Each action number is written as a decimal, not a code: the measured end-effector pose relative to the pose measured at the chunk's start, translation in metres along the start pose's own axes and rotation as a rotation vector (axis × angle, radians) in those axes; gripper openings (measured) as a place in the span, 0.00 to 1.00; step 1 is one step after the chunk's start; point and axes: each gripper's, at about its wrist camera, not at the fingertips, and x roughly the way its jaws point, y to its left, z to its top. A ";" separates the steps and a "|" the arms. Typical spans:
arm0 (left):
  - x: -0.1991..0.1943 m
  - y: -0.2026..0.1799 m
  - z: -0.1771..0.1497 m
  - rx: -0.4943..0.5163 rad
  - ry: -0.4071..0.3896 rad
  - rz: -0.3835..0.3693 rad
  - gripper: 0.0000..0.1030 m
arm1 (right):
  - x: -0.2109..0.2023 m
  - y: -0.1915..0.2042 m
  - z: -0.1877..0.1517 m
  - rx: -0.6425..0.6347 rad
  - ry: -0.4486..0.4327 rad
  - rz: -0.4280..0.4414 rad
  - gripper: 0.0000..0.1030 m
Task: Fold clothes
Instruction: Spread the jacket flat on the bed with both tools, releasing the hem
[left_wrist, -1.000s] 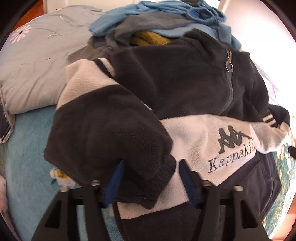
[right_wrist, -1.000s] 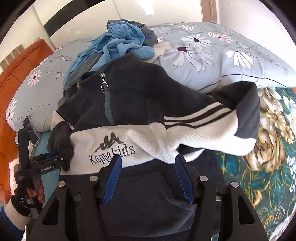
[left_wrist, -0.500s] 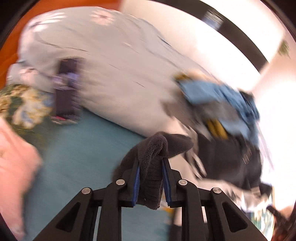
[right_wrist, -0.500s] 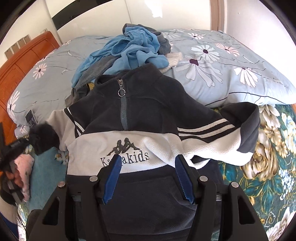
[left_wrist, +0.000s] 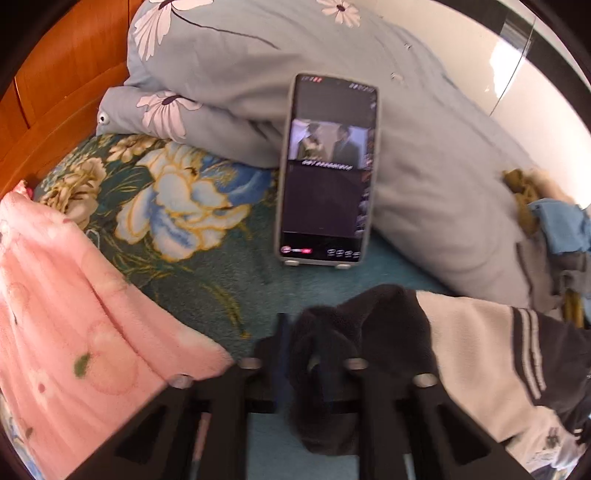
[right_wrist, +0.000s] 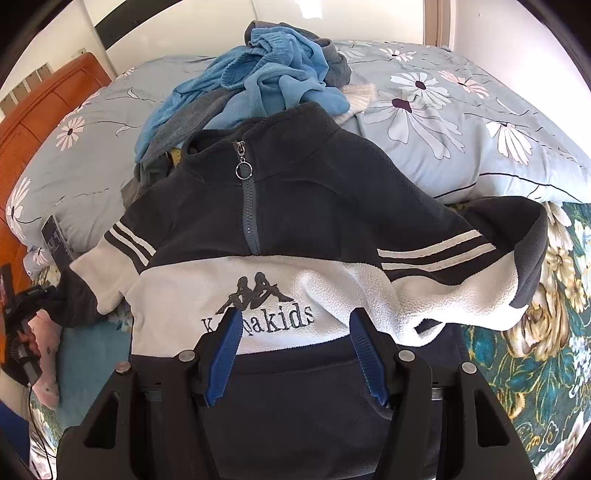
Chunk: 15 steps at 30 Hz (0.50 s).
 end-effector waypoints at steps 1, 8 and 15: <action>0.004 0.002 0.001 0.006 0.004 0.016 0.05 | 0.001 -0.002 0.000 0.003 0.001 -0.002 0.60; -0.023 -0.010 -0.013 0.013 0.023 -0.096 0.09 | -0.004 -0.027 -0.003 0.072 -0.023 0.013 0.60; -0.055 -0.071 -0.065 0.115 0.076 -0.265 0.57 | -0.038 -0.090 -0.011 0.174 -0.098 -0.045 0.60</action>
